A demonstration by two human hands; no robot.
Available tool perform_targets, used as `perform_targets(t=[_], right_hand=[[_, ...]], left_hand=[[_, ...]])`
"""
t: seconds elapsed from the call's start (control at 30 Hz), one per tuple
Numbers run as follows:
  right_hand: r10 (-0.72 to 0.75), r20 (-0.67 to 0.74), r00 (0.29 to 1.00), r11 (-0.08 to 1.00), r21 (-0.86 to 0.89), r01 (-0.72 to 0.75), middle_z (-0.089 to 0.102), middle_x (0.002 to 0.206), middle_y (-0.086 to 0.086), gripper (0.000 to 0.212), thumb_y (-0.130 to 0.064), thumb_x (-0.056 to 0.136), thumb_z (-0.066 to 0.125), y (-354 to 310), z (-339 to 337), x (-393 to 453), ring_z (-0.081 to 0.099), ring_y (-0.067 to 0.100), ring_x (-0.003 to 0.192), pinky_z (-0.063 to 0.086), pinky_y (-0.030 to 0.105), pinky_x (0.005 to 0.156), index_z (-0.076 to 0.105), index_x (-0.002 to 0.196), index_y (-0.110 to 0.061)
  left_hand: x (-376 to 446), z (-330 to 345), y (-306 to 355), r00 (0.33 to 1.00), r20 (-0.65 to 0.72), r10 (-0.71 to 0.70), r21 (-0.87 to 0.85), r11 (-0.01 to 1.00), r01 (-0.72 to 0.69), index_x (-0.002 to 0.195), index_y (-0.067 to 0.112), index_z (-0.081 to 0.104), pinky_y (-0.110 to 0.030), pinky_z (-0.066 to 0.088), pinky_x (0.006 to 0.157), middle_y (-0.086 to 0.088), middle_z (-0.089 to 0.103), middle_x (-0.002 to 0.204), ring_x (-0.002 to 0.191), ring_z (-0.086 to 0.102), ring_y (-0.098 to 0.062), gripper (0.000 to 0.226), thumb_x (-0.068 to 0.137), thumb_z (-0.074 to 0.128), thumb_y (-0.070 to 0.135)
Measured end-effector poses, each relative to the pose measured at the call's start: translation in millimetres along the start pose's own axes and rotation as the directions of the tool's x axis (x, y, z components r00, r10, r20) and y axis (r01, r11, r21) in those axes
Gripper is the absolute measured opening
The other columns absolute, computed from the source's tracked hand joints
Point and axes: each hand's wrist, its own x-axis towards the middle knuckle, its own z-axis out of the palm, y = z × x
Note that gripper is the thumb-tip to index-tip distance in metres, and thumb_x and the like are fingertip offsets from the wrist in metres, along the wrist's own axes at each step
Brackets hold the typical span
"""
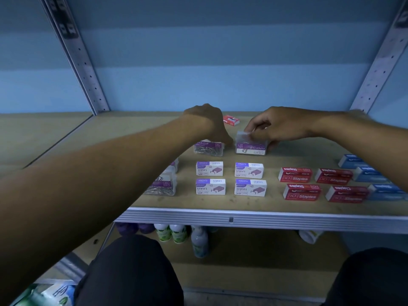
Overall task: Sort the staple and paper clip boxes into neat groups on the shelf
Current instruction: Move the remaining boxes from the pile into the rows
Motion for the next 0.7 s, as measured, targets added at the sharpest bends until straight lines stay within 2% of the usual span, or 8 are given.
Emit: perform_targets(t=[0.1, 0.2, 0.27, 0.33, 0.4, 0.47, 0.6, 0.7], right_hand=[[-0.016, -0.01, 1.0, 0.998, -0.054, 0.015, 0.073, 0.107, -0.007, 0.027, -0.03, 0.087, 0.077, 3.1, -0.4, 0.8, 0.072, 0.008, 0.089, 0.06, 0.027, 0.077, 0.071, 0.113, -0.029], [-0.015, -0.042, 0.999, 1.0, 0.004, 0.015, 0.071, 0.111, -0.003, 0.028, -0.023, 0.087, 0.075, 4.5, -1.9, -0.3, 0.07, 0.014, 0.095, 0.061, 0.032, 0.082, 0.07, 0.113, -0.031], [-0.019, -0.042, 0.999, 0.998, 0.054, 0.021, 0.069, 0.115, -0.003, 0.024, -0.021, 0.091, 0.07, 3.2, -4.2, -3.8, 0.068, 0.016, 0.101, 0.059, 0.035, 0.085, 0.07, 0.112, -0.032], [-0.015, -0.047, 0.999, 0.995, 0.102, 0.02, 0.066, 0.119, -0.001, 0.024, -0.02, 0.093, 0.066, 1.2, -7.5, -7.5, 0.065, 0.017, 0.105, 0.058, 0.038, 0.09, 0.071, 0.112, -0.033], [-0.004, -0.057, 0.998, 0.987, 0.161, 0.013, 0.061, 0.117, 0.002, 0.029, -0.015, 0.092, 0.067, -0.4, -10.6, -9.6, 0.065, 0.017, 0.1, 0.061, 0.033, 0.08, 0.068, 0.115, -0.032], [0.003, -0.07, 0.998, 0.984, 0.176, 0.009, 0.06, 0.112, 0.005, 0.037, -0.009, 0.089, 0.071, -1.9, -13.1, -10.2, 0.068, 0.017, 0.094, 0.06, 0.025, 0.072, 0.061, 0.12, -0.027], [-0.004, -0.073, 0.997, 0.993, 0.119, 0.013, 0.072, 0.106, 0.005, 0.033, -0.009, 0.086, 0.074, -2.9, -17.3, -8.9, 0.072, 0.017, 0.091, 0.059, 0.026, 0.073, 0.061, 0.114, -0.02], [-0.025, -0.056, 0.998, 0.999, 0.035, 0.027, 0.073, 0.109, -0.002, 0.026, -0.017, 0.09, 0.07, -6.8, -19.2, -10.4, 0.071, 0.013, 0.092, 0.058, 0.025, 0.073, 0.069, 0.111, -0.031]], left_hand=[[-4.4, -5.2, 0.9, 0.999, 0.035, -0.009, -0.012, 1.0, 0.009, 0.07, 0.017, 0.046, -0.028, 0.045, 0.065, 0.0, 0.054, 0.07, 0.056, 0.052, -0.015, 0.056, 0.073, 0.068, 0.069], [-8.2, -11.2, 0.7, 0.997, 0.075, -0.015, -0.037, 0.999, 0.018, 0.071, 0.017, 0.047, -0.026, 0.045, 0.062, 0.001, 0.055, 0.073, 0.056, 0.053, -0.015, 0.058, 0.07, 0.071, 0.07], [-8.6, -15.3, -2.8, 0.993, 0.12, -0.008, -0.064, 0.998, 0.016, 0.077, 0.015, 0.054, -0.028, 0.055, 0.069, -0.001, 0.061, 0.083, 0.062, 0.062, -0.019, 0.059, 0.066, 0.074, 0.07], [-6.8, -17.5, -7.7, 0.985, 0.172, 0.01, -0.087, 0.996, 0.006, 0.091, 0.013, 0.063, -0.034, 0.06, 0.079, -0.005, 0.067, 0.098, 0.075, 0.07, -0.026, 0.065, 0.062, 0.077, 0.069], [-5.0, -18.2, -11.3, 0.979, 0.202, 0.018, -0.092, 0.996, 0.0, 0.101, 0.011, 0.067, -0.037, 0.061, 0.079, -0.006, 0.07, 0.103, 0.08, 0.072, -0.028, 0.072, 0.059, 0.081, 0.068], [-4.5, -19.2, -13.5, 0.98, 0.196, 0.035, -0.092, 0.996, -0.017, 0.101, 0.012, 0.07, -0.036, 0.061, 0.076, -0.007, 0.072, 0.101, 0.072, 0.071, -0.025, 0.07, 0.058, 0.082, 0.066], [-7.1, -21.4, -17.1, 0.984, 0.158, 0.076, -0.117, 0.991, -0.058, 0.11, 0.015, 0.071, -0.031, 0.058, 0.071, -0.004, 0.072, 0.101, 0.074, 0.072, -0.025, 0.064, 0.064, 0.083, 0.059], [-10.2, -21.7, -18.5, 0.983, 0.154, 0.097, -0.129, 0.989, -0.077, 0.114, 0.017, 0.07, -0.029, 0.055, 0.068, -0.003, 0.071, 0.105, 0.077, 0.069, -0.024, 0.062, 0.066, 0.083, 0.055]])
